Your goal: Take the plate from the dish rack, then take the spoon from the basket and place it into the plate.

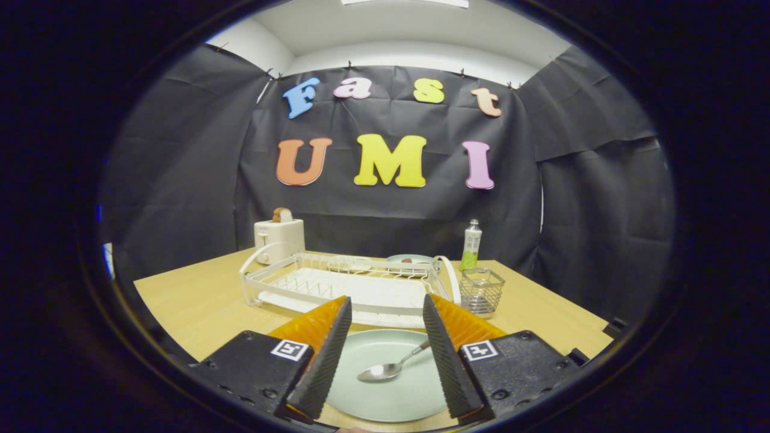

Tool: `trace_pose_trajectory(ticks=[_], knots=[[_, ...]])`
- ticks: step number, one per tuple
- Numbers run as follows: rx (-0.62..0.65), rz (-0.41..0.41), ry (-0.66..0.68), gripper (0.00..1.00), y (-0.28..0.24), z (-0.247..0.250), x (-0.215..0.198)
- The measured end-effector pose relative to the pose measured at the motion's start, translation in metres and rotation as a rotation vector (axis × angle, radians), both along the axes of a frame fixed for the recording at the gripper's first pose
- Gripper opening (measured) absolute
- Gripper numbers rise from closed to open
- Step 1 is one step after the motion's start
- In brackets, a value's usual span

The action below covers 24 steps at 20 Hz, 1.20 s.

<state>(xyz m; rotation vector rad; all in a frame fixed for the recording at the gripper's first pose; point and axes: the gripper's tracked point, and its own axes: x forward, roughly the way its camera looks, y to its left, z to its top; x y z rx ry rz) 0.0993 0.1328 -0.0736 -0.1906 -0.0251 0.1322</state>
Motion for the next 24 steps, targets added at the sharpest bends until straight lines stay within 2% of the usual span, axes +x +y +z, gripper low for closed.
trace_pose_trajectory(ticks=[2,3,8,12,16,24], knots=[[0.021,0.001,-0.016,0.96,-0.003,0.009,-0.012],[0.033,-0.002,-0.021,1.00,-0.005,0.013,-0.016],[0.112,-0.009,-0.046,1.00,-0.016,0.044,-0.038],[0.087,-0.051,-0.032,1.00,-0.031,0.058,-0.057],[0.115,-0.026,-0.003,1.00,-0.033,0.067,-0.082],[0.078,-0.006,-0.028,1.00,-0.040,0.077,-0.110]])
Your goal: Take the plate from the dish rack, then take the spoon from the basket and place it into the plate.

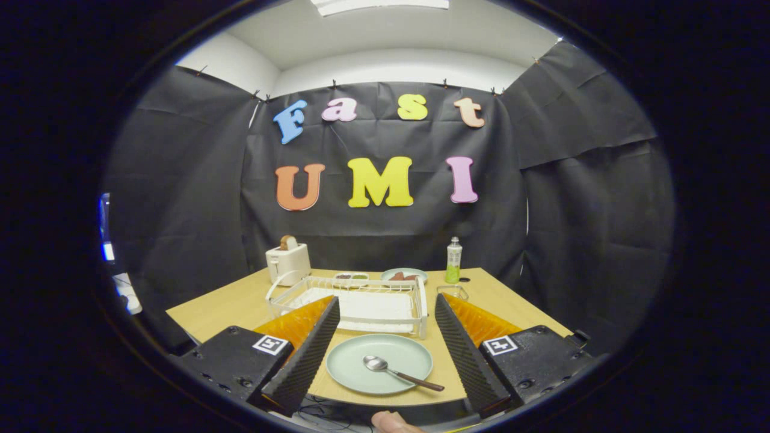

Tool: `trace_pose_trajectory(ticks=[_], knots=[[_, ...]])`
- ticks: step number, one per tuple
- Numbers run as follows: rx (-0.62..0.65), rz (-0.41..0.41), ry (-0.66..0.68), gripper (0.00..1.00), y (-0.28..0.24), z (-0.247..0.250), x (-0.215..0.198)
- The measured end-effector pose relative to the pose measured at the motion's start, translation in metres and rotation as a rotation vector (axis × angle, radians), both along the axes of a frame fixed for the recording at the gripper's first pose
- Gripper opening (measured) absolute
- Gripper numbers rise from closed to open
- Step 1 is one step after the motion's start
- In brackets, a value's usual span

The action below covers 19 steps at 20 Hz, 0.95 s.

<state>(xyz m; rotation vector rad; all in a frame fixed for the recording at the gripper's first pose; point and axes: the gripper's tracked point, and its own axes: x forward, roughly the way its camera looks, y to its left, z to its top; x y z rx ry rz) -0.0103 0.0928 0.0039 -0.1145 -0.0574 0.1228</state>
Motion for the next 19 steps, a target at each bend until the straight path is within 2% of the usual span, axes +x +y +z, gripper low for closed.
trace_pose_trajectory(ticks=[19], knots=[[0.034,-0.041,0.015,1.00,-0.019,0.001,0.003]])
